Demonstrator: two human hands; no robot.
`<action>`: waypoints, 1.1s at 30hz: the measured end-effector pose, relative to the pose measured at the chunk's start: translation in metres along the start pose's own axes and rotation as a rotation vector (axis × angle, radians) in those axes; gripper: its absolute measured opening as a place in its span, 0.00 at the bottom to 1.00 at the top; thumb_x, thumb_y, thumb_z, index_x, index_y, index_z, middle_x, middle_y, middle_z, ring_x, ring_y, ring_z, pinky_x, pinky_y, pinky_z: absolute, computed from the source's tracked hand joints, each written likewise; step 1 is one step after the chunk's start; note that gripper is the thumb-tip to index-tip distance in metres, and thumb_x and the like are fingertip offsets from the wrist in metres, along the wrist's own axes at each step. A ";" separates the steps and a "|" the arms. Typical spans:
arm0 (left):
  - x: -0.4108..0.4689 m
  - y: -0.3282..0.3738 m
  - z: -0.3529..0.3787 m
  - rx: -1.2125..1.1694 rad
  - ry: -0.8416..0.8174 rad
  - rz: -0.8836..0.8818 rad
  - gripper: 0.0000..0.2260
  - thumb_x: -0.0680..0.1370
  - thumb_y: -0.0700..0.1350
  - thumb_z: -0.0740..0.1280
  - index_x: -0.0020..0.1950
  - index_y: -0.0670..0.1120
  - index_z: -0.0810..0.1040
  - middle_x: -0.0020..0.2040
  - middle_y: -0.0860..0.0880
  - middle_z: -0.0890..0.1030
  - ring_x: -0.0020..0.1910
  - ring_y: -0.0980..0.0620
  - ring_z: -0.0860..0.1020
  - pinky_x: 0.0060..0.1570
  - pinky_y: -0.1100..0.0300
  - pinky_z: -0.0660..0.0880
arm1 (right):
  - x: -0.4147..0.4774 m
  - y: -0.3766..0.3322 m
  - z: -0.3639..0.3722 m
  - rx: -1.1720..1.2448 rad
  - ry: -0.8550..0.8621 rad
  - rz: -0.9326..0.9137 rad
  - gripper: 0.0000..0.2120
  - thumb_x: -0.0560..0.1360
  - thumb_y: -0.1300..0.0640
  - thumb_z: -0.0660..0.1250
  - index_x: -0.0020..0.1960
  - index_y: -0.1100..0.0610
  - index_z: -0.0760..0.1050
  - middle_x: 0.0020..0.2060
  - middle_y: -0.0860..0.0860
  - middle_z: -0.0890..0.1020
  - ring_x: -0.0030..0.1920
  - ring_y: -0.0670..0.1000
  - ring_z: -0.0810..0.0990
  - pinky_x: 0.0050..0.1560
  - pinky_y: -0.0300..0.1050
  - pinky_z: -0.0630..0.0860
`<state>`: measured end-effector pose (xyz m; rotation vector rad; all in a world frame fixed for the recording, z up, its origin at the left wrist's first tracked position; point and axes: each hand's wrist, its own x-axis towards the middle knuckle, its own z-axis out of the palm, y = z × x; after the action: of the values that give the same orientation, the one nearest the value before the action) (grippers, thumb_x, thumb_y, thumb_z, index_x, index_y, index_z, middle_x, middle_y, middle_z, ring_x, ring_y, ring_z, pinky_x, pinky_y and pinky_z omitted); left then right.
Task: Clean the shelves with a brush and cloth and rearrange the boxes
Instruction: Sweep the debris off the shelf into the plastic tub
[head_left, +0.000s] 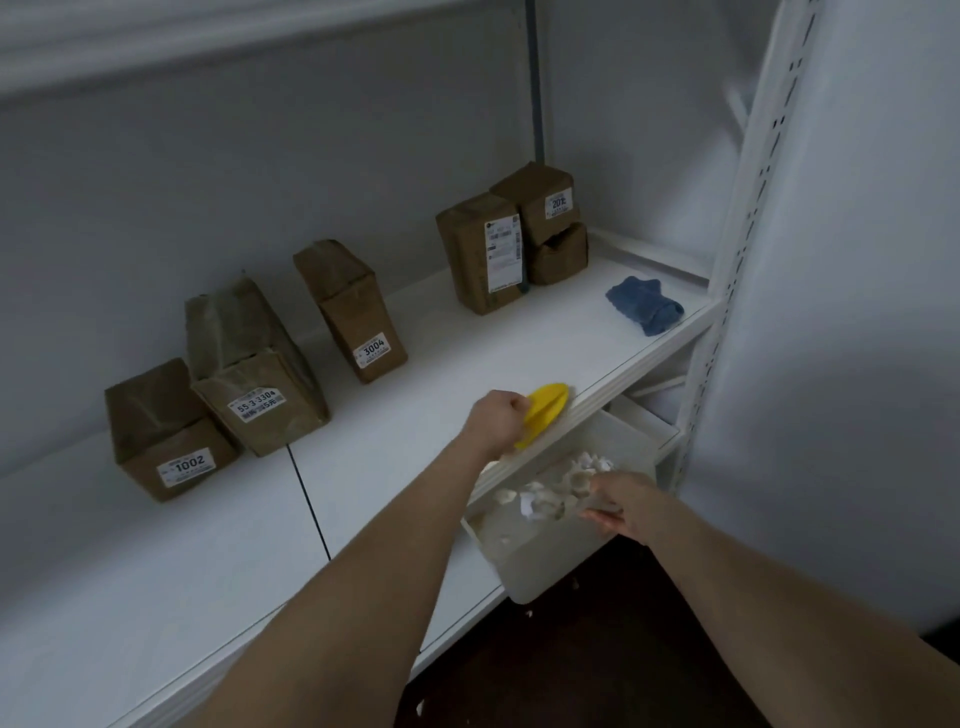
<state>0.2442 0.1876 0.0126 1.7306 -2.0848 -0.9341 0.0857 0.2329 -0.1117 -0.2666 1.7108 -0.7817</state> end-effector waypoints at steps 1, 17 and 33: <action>0.001 0.002 0.003 0.017 -0.004 0.026 0.14 0.81 0.46 0.56 0.47 0.44 0.80 0.48 0.40 0.81 0.44 0.43 0.79 0.37 0.62 0.70 | 0.002 -0.001 0.001 0.000 0.002 0.000 0.23 0.76 0.65 0.63 0.71 0.60 0.66 0.70 0.61 0.67 0.23 0.55 0.80 0.16 0.37 0.70; 0.022 0.023 0.025 0.059 0.014 0.107 0.17 0.82 0.47 0.57 0.42 0.40 0.78 0.46 0.38 0.80 0.48 0.41 0.77 0.44 0.56 0.70 | -0.010 -0.012 -0.016 0.062 0.048 -0.011 0.24 0.76 0.65 0.65 0.71 0.60 0.66 0.70 0.58 0.66 0.31 0.54 0.77 0.17 0.40 0.74; 0.104 0.015 -0.006 0.024 0.167 -0.159 0.24 0.82 0.52 0.51 0.55 0.34 0.77 0.55 0.33 0.79 0.52 0.36 0.78 0.50 0.51 0.75 | 0.024 -0.037 -0.036 0.079 0.087 0.059 0.15 0.76 0.61 0.67 0.61 0.60 0.71 0.59 0.62 0.76 0.16 0.53 0.76 0.14 0.37 0.69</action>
<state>0.2109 0.0881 0.0072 1.9382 -1.8842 -0.7788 0.0373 0.2046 -0.1035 -0.1292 1.7565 -0.8259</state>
